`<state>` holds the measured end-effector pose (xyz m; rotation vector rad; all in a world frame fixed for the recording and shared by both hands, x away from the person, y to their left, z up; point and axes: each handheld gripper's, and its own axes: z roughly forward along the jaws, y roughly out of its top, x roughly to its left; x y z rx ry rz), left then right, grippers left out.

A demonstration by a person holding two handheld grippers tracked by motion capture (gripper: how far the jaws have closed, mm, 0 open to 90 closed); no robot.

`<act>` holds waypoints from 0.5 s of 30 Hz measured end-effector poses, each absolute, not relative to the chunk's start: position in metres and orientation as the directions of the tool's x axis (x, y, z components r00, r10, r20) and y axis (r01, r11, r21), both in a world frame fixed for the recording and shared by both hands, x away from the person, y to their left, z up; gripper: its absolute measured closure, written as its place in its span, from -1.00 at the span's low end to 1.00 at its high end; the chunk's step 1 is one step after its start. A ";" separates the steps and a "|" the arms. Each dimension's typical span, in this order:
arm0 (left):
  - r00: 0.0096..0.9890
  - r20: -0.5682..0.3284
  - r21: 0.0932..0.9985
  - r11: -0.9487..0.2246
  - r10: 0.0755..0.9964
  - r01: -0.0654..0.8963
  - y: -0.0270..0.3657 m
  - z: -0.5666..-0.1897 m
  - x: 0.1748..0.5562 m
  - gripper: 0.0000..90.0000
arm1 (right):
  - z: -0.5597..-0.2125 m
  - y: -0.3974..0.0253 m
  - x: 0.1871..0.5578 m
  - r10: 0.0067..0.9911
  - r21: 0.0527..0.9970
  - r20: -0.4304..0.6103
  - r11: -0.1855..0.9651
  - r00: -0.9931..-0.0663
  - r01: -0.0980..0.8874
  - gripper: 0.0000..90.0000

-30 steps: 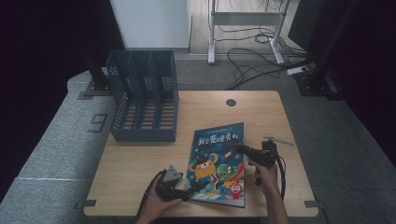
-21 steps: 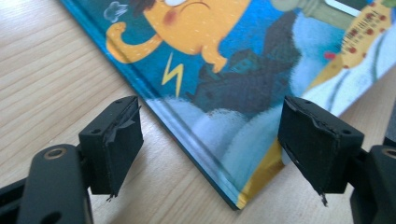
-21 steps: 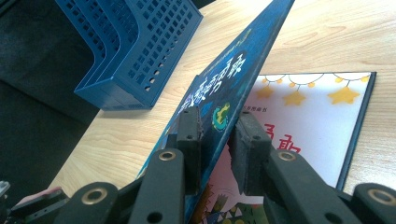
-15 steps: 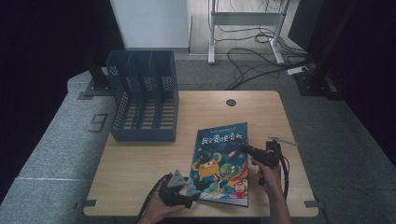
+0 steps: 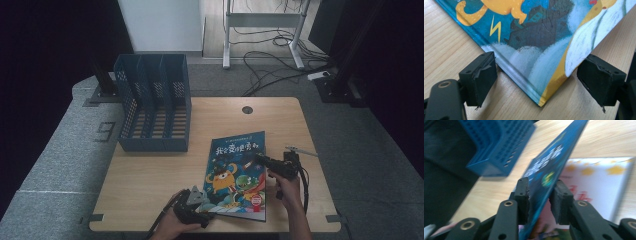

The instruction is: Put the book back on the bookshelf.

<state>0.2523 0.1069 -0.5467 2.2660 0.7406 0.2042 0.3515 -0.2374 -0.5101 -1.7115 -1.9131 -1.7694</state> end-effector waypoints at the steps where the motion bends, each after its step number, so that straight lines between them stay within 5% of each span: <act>1: 0.822 -0.075 0.692 -0.564 0.565 0.451 0.107 -0.547 0.253 -0.64 | -0.511 -0.234 0.352 0.649 0.683 0.640 -0.236 -0.411 0.691 0.48; 15: 0.821 -0.076 0.688 -0.566 0.566 0.455 0.108 -0.546 0.253 -0.66 | -0.509 -0.223 0.351 0.670 0.738 0.578 -0.187 -0.465 0.648 0.58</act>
